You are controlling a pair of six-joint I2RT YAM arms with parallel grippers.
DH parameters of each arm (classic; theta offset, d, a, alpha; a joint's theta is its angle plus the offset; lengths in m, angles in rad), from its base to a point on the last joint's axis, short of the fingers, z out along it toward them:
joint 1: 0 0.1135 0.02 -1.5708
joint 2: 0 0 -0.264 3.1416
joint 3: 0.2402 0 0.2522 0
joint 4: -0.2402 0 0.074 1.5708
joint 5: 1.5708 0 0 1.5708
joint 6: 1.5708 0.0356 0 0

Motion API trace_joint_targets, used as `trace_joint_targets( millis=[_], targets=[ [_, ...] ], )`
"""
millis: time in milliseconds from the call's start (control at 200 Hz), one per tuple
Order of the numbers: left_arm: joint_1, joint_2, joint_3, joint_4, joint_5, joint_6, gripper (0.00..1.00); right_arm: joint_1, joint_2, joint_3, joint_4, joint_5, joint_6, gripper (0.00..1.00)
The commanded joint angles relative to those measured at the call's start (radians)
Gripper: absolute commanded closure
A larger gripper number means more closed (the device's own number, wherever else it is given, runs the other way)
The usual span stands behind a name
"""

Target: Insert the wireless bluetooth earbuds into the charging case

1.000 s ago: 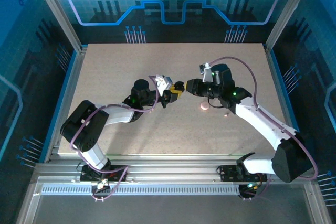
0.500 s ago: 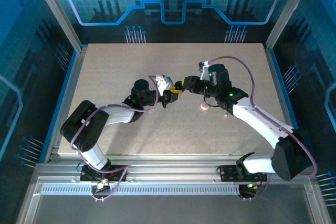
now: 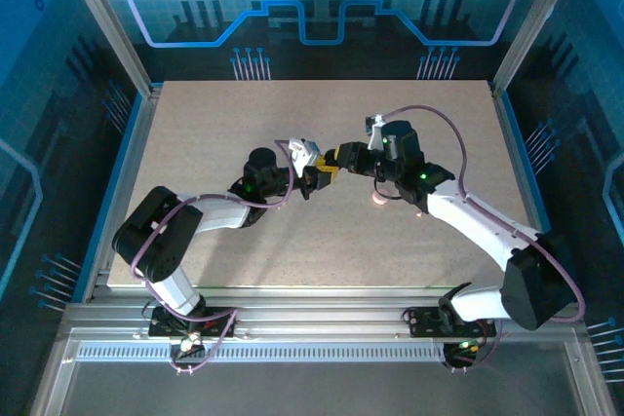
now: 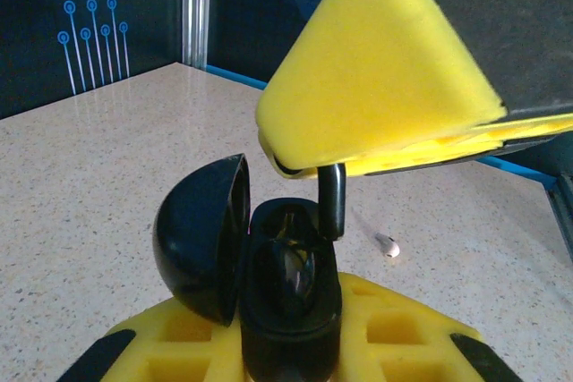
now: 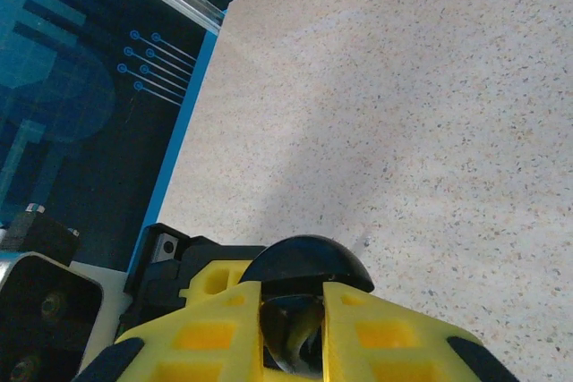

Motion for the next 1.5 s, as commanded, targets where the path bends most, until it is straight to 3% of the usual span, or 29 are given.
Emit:
trace_joint_targets(
  millis=[0, 1496],
  targets=[
    [-0.009, -0.015, -0.011, 0.060, -0.011, -0.020, 0.82, 0.018, 0.010, -0.019, 0.014, 0.041, 0.002, 0.79],
    [-0.019, -0.018, -0.006, 0.073, -0.011, -0.028, 0.81, 0.043, -0.015, 0.010, 0.076, 0.098, 0.006, 0.80]
  ],
)
